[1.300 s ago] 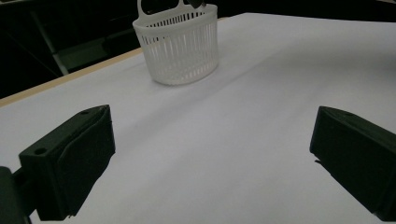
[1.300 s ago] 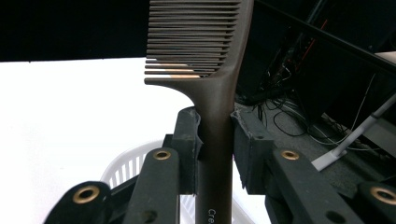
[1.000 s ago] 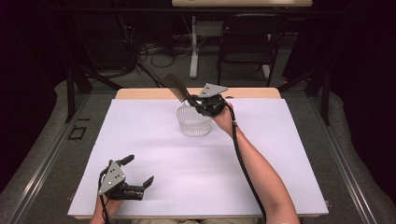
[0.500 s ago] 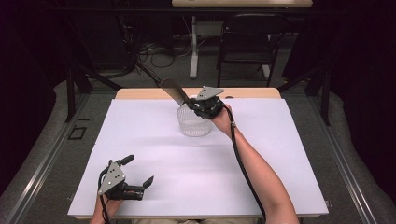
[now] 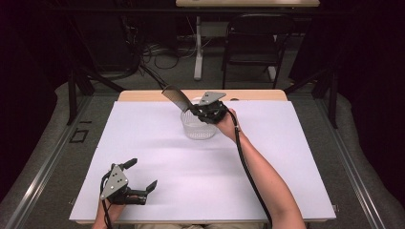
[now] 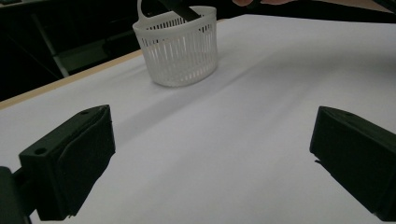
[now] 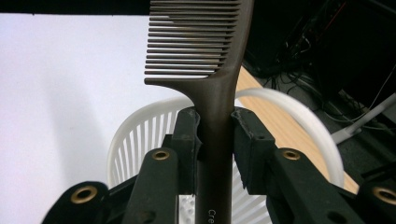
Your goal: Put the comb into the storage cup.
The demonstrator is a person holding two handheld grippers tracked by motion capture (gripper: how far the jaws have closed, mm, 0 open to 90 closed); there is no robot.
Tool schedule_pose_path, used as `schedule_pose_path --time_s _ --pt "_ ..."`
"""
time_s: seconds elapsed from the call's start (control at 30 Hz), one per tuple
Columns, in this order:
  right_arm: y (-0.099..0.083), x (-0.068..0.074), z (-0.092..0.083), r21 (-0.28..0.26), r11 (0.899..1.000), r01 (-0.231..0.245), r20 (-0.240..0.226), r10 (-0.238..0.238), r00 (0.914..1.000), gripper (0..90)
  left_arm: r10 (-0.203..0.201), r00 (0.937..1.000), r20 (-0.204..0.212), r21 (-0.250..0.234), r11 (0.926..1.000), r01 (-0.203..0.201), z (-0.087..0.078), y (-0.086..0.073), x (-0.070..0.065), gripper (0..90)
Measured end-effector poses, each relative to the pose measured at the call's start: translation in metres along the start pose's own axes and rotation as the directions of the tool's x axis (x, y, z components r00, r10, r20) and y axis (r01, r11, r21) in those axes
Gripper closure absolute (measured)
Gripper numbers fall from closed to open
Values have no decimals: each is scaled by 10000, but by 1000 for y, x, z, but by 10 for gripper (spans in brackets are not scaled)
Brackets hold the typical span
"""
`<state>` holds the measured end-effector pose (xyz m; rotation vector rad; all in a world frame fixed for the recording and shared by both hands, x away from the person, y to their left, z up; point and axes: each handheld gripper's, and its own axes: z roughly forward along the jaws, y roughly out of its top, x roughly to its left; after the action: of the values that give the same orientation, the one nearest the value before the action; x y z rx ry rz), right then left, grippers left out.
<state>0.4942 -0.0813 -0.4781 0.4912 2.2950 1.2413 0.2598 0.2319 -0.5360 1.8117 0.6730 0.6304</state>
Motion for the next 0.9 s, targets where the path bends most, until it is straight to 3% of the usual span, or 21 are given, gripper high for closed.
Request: schedule_pose_path --time_s 0.2,0.3,0.47,0.9 --pt "-2 -1 0 320 9995 -9 -139 13 9999 715 -22 10000 35 18 10000 22 1 0 0 3" --pt "-3 -2 -2 312 9992 -249 -118 253 9996 729 6 10000 13 12 10000 -6 0 0 -1 3" --pt "-2 -3 -6 474 9988 -119 -51 121 9999 707 -4 10000 5 40 10000 4 1 0 0 3" --pt "-1 -11 -30 490 9941 -970 -80 975 9952 438 9 10000 10 25 10000 -9 0 0 0 3"
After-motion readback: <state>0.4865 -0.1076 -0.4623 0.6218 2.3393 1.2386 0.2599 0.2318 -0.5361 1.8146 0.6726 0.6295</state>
